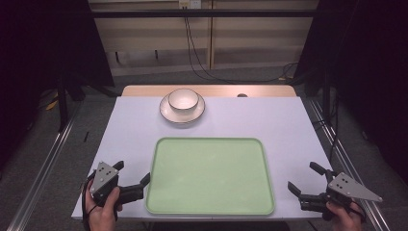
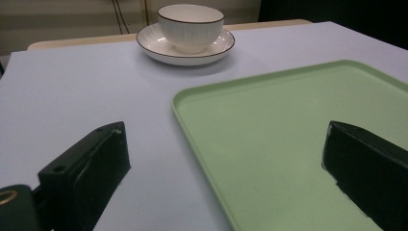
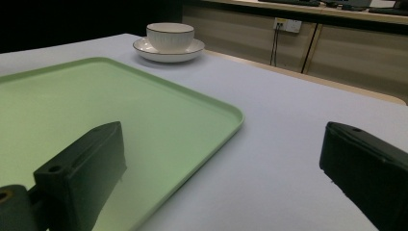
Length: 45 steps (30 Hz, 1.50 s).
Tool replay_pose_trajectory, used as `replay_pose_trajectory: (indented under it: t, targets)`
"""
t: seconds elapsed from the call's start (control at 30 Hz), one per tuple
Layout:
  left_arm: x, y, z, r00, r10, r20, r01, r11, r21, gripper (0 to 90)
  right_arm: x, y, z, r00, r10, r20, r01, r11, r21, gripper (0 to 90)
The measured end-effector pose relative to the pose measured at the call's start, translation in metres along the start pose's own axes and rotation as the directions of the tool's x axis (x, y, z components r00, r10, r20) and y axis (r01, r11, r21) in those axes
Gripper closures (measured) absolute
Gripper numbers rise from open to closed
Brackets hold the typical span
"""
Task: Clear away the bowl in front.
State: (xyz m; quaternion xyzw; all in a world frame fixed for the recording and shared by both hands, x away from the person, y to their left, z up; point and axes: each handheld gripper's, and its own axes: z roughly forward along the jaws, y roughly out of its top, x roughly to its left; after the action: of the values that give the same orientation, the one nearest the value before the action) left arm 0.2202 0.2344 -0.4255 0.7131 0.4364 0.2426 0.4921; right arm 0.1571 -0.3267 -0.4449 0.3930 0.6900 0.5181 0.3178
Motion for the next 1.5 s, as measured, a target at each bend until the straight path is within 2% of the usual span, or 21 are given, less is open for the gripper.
replay_pose_trajectory:
  t: [0.07,0.23,0.33,0.37,0.47,0.53,0.6,0.67,0.73,0.8,0.87,0.9,1.0,1.03,1.1,1.13,1.23,1.33,1.4,1.47,1.5]
  targets:
    - [0.001,0.003,0.003,0.9999,-0.011,-0.004,0.011,0.9999,-0.006,2.5,0.0,0.0,0.0,1.0,0.002,-0.008,-0.003,1.0,-0.012,1.7]
    - [0.001,0.011,0.016,0.9997,0.023,0.01,-0.023,0.9994,0.024,2.8,0.001,0.001,0.0,0.9998,0.0,-0.021,0.0,1.0,-0.018,2.1]
    - [-0.001,0.016,0.02,0.9972,0.019,0.073,-0.02,0.9995,0.024,3.2,0.0,0.001,0.0,0.9999,-0.001,-0.01,0.001,1.0,-0.013,0.9]
    - [-0.003,0.018,0.023,0.9968,0.021,0.078,-0.022,0.9996,0.017,2.3,0.0,0.001,0.0,1.0,0.001,-0.007,-0.001,1.0,-0.014,0.0]
    - [-0.008,0.022,0.03,0.9963,0.045,0.073,-0.046,0.9987,0.022,3.0,0.0,0.001,0.0,1.0,0.001,-0.002,-0.001,1.0,-0.011,0.0]
    - [-0.009,0.025,0.033,0.9941,0.056,0.093,-0.058,0.9979,0.027,3.0,0.0,0.0,0.0,1.0,-0.001,-0.004,0.001,1.0,-0.011,0.0]
    - [-0.009,0.035,0.038,0.9885,0.098,0.116,-0.105,0.9925,0.062,3.8,0.0,0.0,0.0,1.0,0.002,-0.002,-0.002,1.0,-0.007,0.0]
    - [-0.01,0.044,0.041,0.9907,0.098,0.095,-0.102,0.994,0.04,3.6,0.001,0.0,0.001,0.9999,0.012,-0.006,-0.012,1.0,-0.006,0.0]
    - [-0.011,0.049,0.048,0.9898,0.078,0.119,-0.083,0.9961,0.032,3.7,0.0,0.0,0.001,1.0,0.008,-0.006,-0.008,1.0,-0.006,0.0]
    - [-0.013,0.052,0.054,0.9883,0.097,0.117,-0.102,0.9942,0.035,3.7,0.0,0.0,0.001,0.9999,0.01,-0.009,-0.01,1.0,-0.007,0.0]
    - [-0.013,0.055,0.062,0.9838,0.123,0.131,-0.129,0.9907,0.042,3.5,0.0,0.0,0.001,0.9999,0.009,-0.011,-0.009,1.0,-0.004,0.0]
    - [-0.014,0.056,0.066,0.9844,0.128,0.12,-0.134,0.9899,0.044,2.6,0.0,0.0,0.001,0.9999,0.009,-0.013,-0.009,1.0,-0.002,0.0]
    - [-0.011,0.059,0.075,0.9833,0.117,0.14,-0.125,0.9906,0.055,3.1,0.0,0.0,0.001,0.9999,0.01,-0.011,-0.01,1.0,-0.004,0.4]
    - [-0.011,0.06,0.078,0.9855,0.112,0.128,-0.119,0.9917,0.049,3.0,0.0,0.0,0.0,0.9999,0.01,-0.014,-0.01,1.0,-0.003,0.4]
    - [-0.009,0.065,0.083,0.9842,0.105,0.143,-0.113,0.9926,0.046,3.4,0.0,-0.001,0.001,0.9999,0.007,-0.012,-0.007,1.0,-0.005,0.4]
    - [-0.008,0.067,0.085,0.9853,0.107,0.133,-0.113,0.9929,0.038,3.0,0.0,-0.001,0.001,0.9999,0.007,-0.016,-0.007,1.0,-0.004,0.4]
    - [-0.004,0.074,0.092,0.987,0.066,0.147,-0.07,0.9973,0.022,3.3,0.0,-0.001,0.001,0.9998,0.009,-0.016,-0.009,1.0,-0.004,0.4]
    - [-0.002,0.078,0.098,0.987,0.094,0.131,-0.098,0.9948,0.028,3.3,0.0,-0.001,0.002,0.9997,0.01,-0.02,-0.01,1.0,-0.006,0.4]
    - [-0.002,0.08,0.104,0.9866,0.08,0.142,-0.085,0.9959,0.03,3.5,0.001,-0.001,0.001,0.9999,0.009,-0.014,-0.009,1.0,-0.005,0.4]
    - [0.0,0.083,0.108,0.9861,0.092,0.139,-0.097,0.9948,0.03,3.6,0.0,0.0,0.001,0.9999,0.009,-0.011,-0.009,1.0,-0.006,0.4]
    - [0.002,0.085,0.112,0.9837,0.093,0.154,-0.099,0.9947,0.028,3.8,0.0,0.0,0.001,1.0,0.008,-0.005,-0.008,1.0,-0.007,0.5]
